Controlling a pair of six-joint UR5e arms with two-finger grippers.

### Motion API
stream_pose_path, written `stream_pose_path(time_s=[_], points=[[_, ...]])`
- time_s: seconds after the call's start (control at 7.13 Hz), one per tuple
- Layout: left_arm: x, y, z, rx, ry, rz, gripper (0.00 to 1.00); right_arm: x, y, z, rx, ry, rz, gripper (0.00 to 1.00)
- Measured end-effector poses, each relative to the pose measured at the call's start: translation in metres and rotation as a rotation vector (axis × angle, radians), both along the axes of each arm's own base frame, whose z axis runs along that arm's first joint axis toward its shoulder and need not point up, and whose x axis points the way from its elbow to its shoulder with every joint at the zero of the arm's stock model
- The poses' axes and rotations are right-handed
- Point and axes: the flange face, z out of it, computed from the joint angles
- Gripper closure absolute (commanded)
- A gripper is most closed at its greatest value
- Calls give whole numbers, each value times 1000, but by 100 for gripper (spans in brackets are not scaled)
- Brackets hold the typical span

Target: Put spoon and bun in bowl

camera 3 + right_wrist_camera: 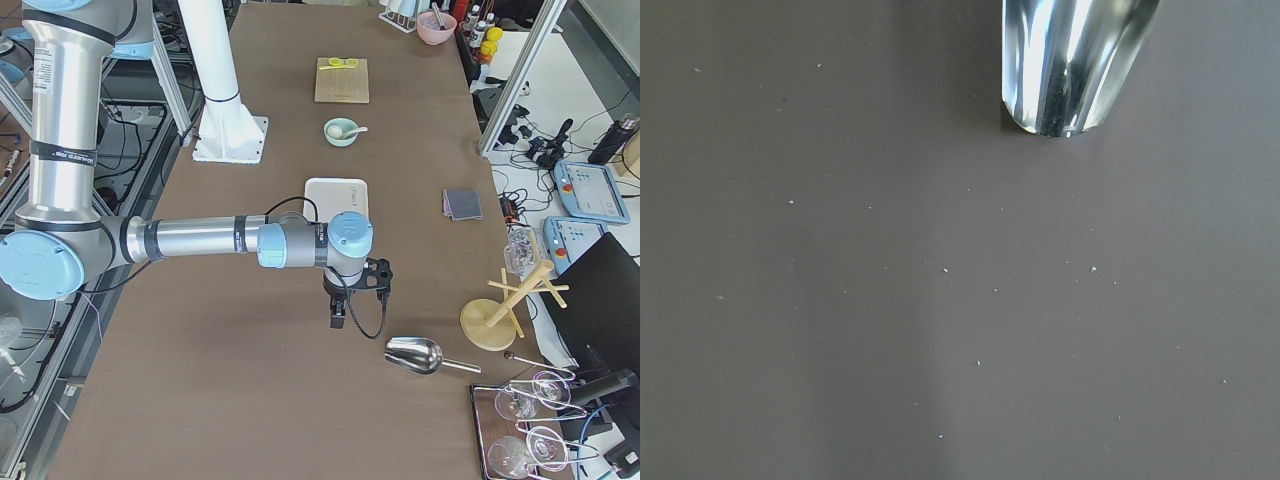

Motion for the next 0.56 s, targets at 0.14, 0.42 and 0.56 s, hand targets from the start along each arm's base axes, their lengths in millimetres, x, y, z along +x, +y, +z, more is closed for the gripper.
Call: stream_pose_path(time_s=[0.14,0.42,0.56], points=[[0,0,0,-1,1,0,2,0,0,0,0,2,0,0],[0,-2,-1,2,0,0,2,0,-2,0,2,3,0,0],[0,-4,-2,3,0,0,2,0,-3,-1,4,2,0,0]])
